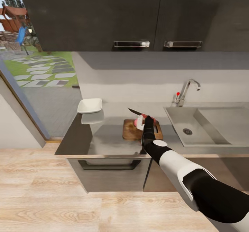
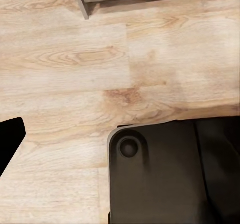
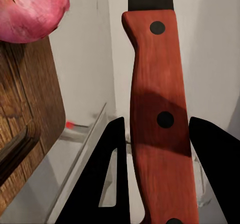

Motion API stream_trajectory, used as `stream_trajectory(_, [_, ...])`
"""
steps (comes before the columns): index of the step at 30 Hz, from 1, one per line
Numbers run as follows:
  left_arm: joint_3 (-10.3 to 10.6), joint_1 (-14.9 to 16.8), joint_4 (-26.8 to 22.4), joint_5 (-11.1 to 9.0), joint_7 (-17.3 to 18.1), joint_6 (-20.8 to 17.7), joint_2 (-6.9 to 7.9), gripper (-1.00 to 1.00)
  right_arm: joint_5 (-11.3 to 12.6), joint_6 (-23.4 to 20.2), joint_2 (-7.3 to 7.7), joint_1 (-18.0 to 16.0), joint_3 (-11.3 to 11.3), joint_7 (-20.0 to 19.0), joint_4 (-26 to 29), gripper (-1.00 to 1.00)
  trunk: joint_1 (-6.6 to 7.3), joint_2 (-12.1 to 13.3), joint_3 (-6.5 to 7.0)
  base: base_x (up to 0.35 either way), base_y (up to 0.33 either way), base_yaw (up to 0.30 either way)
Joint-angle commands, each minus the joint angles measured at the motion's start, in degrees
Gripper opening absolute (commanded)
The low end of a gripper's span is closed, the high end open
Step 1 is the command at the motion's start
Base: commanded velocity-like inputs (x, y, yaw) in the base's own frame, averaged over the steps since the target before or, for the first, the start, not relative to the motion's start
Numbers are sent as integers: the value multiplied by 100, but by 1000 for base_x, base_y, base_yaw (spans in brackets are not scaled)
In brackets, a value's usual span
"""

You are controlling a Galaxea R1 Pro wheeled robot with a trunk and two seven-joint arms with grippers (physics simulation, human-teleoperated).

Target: In the kitchen, take the Vidalia onion out of the sink, dice it on the chopping board with the paring knife, put the diced onion into the bowl on the countertop, then place both the paring knife and the chopping board into the sink.

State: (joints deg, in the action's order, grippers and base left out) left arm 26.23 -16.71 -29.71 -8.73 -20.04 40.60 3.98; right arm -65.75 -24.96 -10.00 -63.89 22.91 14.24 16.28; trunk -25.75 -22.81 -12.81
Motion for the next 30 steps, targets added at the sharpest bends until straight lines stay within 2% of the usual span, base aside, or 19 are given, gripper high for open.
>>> stream_trajectory(1, [48, 1, -11, -59, -26, 10, 8, 100, -29, -81, 0, -6, 37, -8, -9, -100, -4, -11, -10, 6, 0, 0])
stream_trajectory(10, [57, 1, 35, -59, -17, 9, -7, 100, -35, -150, 0, -6, 38, -509, -223, -100, -4, -11, -10, 12, 0, 0])
stream_trajectory(30, [51, 1, 115, -57, 17, 7, -20, 100, -35, -150, 0, -5, 38, -508, -232, -100, -4, -11, -10, 1, 0, 0])
